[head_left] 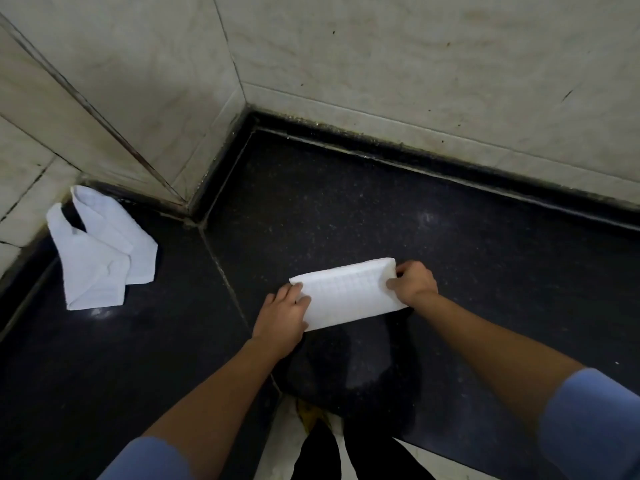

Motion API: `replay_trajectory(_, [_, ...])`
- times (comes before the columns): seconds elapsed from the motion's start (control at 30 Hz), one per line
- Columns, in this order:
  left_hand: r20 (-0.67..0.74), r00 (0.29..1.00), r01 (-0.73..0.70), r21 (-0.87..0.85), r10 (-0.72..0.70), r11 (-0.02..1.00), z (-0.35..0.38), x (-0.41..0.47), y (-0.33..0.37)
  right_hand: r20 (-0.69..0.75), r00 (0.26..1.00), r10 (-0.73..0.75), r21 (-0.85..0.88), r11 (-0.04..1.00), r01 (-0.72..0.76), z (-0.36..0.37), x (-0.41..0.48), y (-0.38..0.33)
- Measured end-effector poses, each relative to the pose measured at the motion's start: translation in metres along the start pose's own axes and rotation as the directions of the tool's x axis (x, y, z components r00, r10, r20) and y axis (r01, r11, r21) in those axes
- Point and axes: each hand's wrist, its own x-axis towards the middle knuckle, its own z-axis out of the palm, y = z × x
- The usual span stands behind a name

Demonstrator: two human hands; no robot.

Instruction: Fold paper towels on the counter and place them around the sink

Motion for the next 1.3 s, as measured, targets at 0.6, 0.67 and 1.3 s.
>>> replay_trajectory(0.6, [-0.110,0.962,0.215,-0.248,-0.248,0.944,0.008,-0.068,-0.057,0.185,0.940,-0.288,-0.194,0.927,0.322,0.091,-0.053,-0.086])
replay_trajectory(0.67, [-0.104,0.966,0.204,-0.252,-0.236,0.946,0.010,-0.069,-0.058,0.226,0.921,-0.317,-0.241,0.898,0.368,0.098,-0.054,-0.083])
replay_trajectory(1.3, [0.081,0.996,-0.046,0.031,0.044,0.998,0.011,0.003,-0.013,0.355,0.731,-0.583,-0.679,0.377,0.630,0.057,-0.022,-0.007])
